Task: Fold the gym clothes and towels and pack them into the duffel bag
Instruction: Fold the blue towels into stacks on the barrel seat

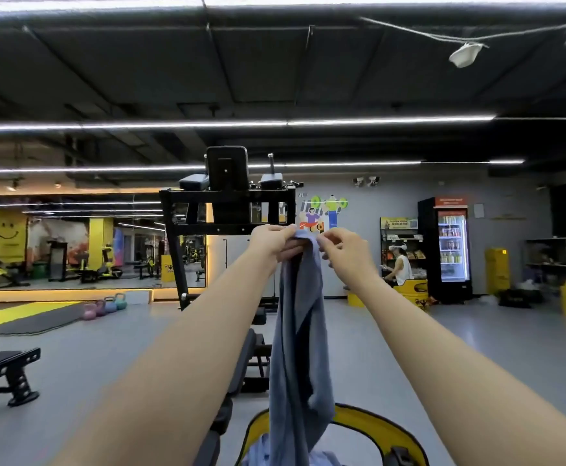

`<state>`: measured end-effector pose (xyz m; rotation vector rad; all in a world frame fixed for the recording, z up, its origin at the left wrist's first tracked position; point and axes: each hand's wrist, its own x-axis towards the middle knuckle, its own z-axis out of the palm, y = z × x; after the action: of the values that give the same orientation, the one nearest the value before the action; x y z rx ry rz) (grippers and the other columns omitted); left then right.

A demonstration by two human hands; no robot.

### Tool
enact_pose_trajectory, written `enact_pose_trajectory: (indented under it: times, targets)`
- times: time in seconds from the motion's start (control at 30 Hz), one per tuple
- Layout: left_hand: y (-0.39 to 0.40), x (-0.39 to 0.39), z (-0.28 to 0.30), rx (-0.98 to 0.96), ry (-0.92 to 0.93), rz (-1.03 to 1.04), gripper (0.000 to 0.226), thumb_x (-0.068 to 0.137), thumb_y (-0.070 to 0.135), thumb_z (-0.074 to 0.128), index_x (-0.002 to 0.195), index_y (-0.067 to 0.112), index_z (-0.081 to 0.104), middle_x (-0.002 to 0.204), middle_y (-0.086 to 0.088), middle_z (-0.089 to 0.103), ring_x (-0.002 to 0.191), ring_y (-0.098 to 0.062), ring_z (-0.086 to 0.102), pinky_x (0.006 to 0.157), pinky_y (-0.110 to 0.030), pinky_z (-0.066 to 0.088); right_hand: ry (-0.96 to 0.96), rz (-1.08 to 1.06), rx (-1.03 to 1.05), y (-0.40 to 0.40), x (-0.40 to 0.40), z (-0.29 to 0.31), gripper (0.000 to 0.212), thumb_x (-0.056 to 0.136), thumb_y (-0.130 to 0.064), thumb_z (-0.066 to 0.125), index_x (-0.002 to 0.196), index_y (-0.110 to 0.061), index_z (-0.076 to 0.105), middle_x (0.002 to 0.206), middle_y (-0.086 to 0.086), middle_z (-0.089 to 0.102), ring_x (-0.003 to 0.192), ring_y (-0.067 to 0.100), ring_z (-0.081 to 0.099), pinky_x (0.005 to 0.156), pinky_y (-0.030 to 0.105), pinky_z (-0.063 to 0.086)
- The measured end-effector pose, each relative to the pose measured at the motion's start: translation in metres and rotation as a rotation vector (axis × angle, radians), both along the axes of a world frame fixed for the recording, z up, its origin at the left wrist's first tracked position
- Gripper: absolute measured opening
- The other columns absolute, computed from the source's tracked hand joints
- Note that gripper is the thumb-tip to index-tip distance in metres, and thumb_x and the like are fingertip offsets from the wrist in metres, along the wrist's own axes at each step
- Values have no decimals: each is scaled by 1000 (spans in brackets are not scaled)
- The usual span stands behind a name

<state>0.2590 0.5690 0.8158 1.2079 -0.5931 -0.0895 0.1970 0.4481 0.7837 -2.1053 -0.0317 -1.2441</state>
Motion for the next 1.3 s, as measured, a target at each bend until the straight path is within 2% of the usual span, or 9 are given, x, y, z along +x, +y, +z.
enact_pose_trajectory:
  times: [0.07, 0.2, 0.3, 0.4, 0.53, 0.67, 0.83, 1.0, 1.3]
  targets:
    - [-3, -7, 4, -46, 34, -4, 21, 93, 1, 54, 112, -9, 53, 100, -22, 63, 93, -28, 67, 63, -23, 55, -43, 86, 49, 0, -9, 2, 32, 96, -38, 51, 92, -10, 64, 81, 5, 63, 81, 21, 61, 76, 40, 54]
    - [-5, -13, 3, -86, 77, 8, 26, 95, 0, 51, 119, -9, 51, 104, -22, 64, 111, -33, 61, 75, -29, 52, 55, 29, -111, 1, -17, -4, 25, 89, -27, 66, 109, -12, 63, 92, -2, 61, 84, 13, 57, 64, 12, 42]
    - [1, -7, -4, -6, 27, 31, 10, 92, 0, 55, 101, 2, 51, 104, -23, 65, 101, -31, 64, 65, -28, 58, -45, -73, -49, 0, -14, -3, 19, 93, -12, 57, 108, -8, 69, 101, 9, 68, 96, 22, 60, 71, 19, 40]
    - [11, -4, -13, 239, -156, 59, 27, 84, 1, 66, 105, 6, 51, 115, -20, 62, 95, -24, 63, 70, -27, 56, -12, -84, -54, 6, -16, 5, 20, 94, -10, 55, 106, -10, 71, 101, 9, 68, 98, 22, 59, 70, 21, 38]
    - [16, -5, -18, 553, -540, 76, 31, 81, 15, 72, 105, 18, 54, 94, -2, 57, 86, -12, 55, 71, -22, 48, 161, -71, -184, 13, -16, 13, 23, 93, -5, 53, 99, -14, 74, 95, 6, 66, 86, 16, 55, 58, 11, 39]
    - [13, 0, -18, 553, -652, 156, 22, 81, 13, 72, 93, 20, 55, 83, 0, 59, 82, -15, 60, 77, -31, 56, 194, -79, -190, 14, -13, 15, 17, 91, -6, 57, 96, -10, 73, 88, 7, 63, 84, 18, 53, 58, 16, 39]
    - [18, -1, -12, 541, -692, 151, 18, 87, 14, 66, 104, 8, 63, 76, 1, 59, 69, -7, 59, 60, -15, 54, 272, -42, -107, 8, -16, 15, 29, 92, -15, 61, 64, -19, 53, 68, -3, 50, 67, 9, 46, 54, 14, 38]
    - [17, -1, -12, 399, -591, 175, 7, 93, 14, 57, 86, 15, 58, 78, -2, 56, 83, -15, 58, 69, -26, 56, 435, 24, 49, 4, -12, -2, 11, 93, -16, 60, 99, -9, 65, 102, 11, 66, 97, 27, 63, 82, 37, 57]
    - [30, 14, -32, 497, -540, 205, 8, 90, 9, 61, 89, 11, 53, 93, -11, 64, 89, -23, 61, 73, -30, 55, 371, -58, -39, -5, -12, -9, 20, 96, -20, 54, 77, -17, 59, 74, 0, 56, 78, 17, 48, 53, 18, 32]
